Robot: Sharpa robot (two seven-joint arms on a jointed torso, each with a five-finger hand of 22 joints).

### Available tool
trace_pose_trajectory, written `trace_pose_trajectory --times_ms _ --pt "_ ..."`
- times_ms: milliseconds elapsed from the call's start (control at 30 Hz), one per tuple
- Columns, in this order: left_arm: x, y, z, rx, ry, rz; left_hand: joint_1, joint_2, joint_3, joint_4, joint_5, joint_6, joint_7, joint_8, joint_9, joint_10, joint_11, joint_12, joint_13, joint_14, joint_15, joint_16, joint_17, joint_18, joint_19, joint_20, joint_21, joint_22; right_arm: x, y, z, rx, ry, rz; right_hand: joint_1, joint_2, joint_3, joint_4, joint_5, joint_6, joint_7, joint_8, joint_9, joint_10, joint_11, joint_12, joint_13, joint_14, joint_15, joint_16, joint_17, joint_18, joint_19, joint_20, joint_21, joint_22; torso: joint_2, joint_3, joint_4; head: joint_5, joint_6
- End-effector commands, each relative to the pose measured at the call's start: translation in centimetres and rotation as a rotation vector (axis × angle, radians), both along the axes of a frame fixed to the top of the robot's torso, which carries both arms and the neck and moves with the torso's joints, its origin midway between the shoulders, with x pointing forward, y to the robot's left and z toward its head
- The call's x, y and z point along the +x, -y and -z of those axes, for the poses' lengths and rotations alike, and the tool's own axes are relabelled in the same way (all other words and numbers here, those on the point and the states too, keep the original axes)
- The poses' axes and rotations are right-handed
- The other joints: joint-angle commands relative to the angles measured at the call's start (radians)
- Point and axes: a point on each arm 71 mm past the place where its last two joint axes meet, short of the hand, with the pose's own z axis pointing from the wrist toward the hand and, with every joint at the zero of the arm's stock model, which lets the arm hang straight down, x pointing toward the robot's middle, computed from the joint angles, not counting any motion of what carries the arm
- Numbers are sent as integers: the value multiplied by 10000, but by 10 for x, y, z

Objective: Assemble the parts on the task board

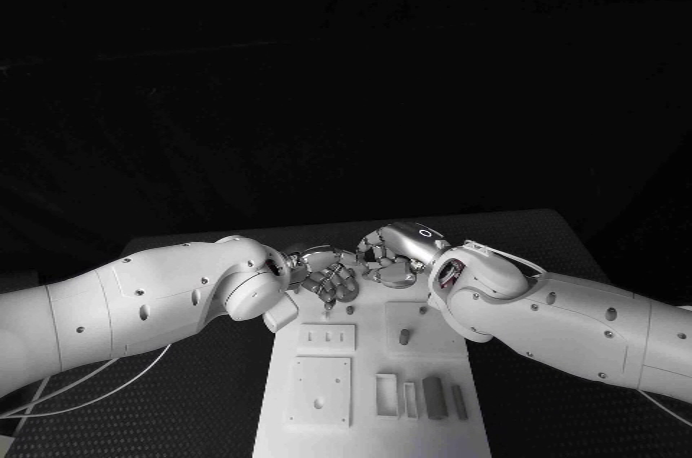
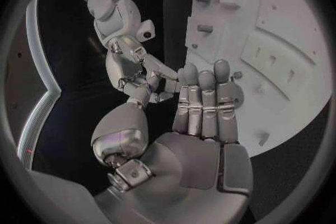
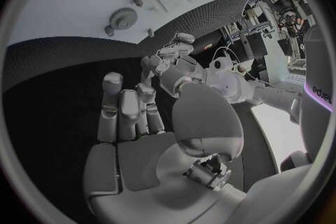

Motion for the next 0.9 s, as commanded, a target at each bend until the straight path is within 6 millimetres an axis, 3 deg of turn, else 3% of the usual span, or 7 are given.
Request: trace_pose_trajectory --times_ms 33,367,500,900 --pt "0 3 -1 34 147 167 73 17 61 13 -49 93 11 -55 -26 -57 14 -29 -23 -86 -13 28 -40 135 9 52 -66 174 -2 -4 0 -181 -48 -173 -17 92 -53 34 47 462 346 126 195 68 2 -29 4 57 -26 58 6 149 -5 -42 47 185 6 -1 -1 -6 -12" --pt "1 2 -1 98 121 130 30 192 57 48 -82 160 18 -192 -57 -44 27 -64 -78 -92 3 49 -141 126 13 68 -116 167 -5 -6 2 -285 -329 -355 -14 74 -69 31 46 468 344 127 201 70 0 -30 4 54 -27 57 -5 149 -7 -43 48 184 -3 11 -11 30 -57" --pt "0 4 -1 94 120 195 45 200 40 17 -337 230 9 -327 -89 -24 24 -90 -127 -96 2 85 -234 134 29 67 -152 173 -7 -9 2 -265 -340 -436 -12 55 -82 32 46 478 341 130 206 71 -3 -31 4 46 -29 56 -21 149 -10 -43 49 183 -5 15 -4 45 -62" --pt "1 3 -1 98 143 116 490 476 133 -15 -556 377 27 -667 -293 3 45 -189 -251 -134 22 131 -448 122 22 88 -248 181 -8 -15 2 -280 -420 -565 -10 48 -94 34 46 487 338 132 210 71 -6 -33 5 57 -31 55 -6 149 -12 -43 49 181 -4 6 -14 61 -82"
